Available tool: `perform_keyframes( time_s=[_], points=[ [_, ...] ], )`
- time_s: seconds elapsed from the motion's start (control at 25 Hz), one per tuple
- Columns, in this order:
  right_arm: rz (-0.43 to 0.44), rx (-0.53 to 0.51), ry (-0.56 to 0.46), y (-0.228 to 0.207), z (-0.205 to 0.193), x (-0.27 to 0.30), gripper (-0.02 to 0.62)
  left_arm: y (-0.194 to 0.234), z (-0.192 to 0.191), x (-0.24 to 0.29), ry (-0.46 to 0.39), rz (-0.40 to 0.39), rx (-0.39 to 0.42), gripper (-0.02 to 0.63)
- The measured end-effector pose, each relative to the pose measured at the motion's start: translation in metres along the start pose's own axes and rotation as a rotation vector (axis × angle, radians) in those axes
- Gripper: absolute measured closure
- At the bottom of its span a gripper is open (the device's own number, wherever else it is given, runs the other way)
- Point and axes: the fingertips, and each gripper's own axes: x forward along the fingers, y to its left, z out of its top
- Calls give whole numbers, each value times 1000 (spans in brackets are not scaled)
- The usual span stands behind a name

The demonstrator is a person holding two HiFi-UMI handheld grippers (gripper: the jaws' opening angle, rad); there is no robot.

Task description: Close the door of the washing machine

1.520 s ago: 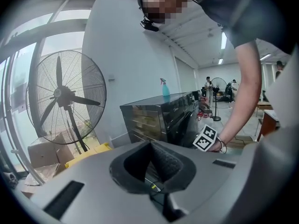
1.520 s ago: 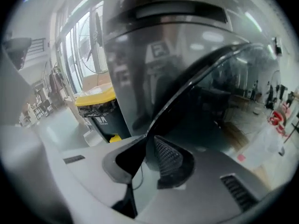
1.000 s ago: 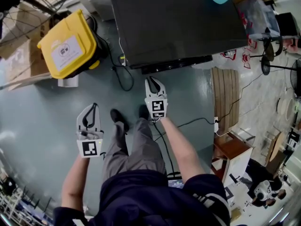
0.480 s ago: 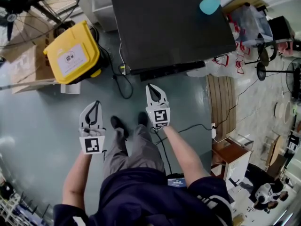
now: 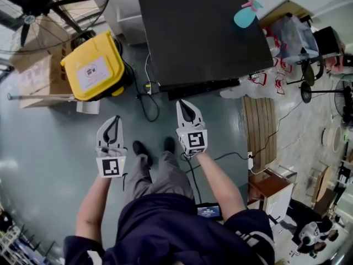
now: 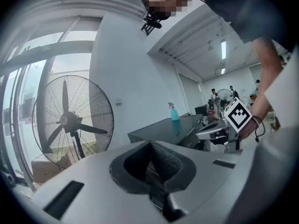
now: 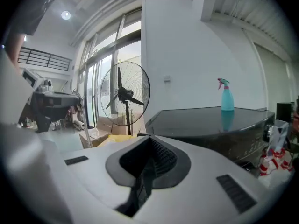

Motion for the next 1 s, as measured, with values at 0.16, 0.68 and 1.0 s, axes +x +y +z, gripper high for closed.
perform_keyframes(
  time_s=[0.16,0.68,1.0],
  points=[
    [18,22,-52,3,47,-4,575,8,26,0,-48,23,-3,581],
    [44,17,-179,21,176,-21,575,51,104,-15,-164,103,-23,582],
    [37,-41,-199,30,228,-35,575,73,143,-33,-216,145,-32,581]
  ],
)
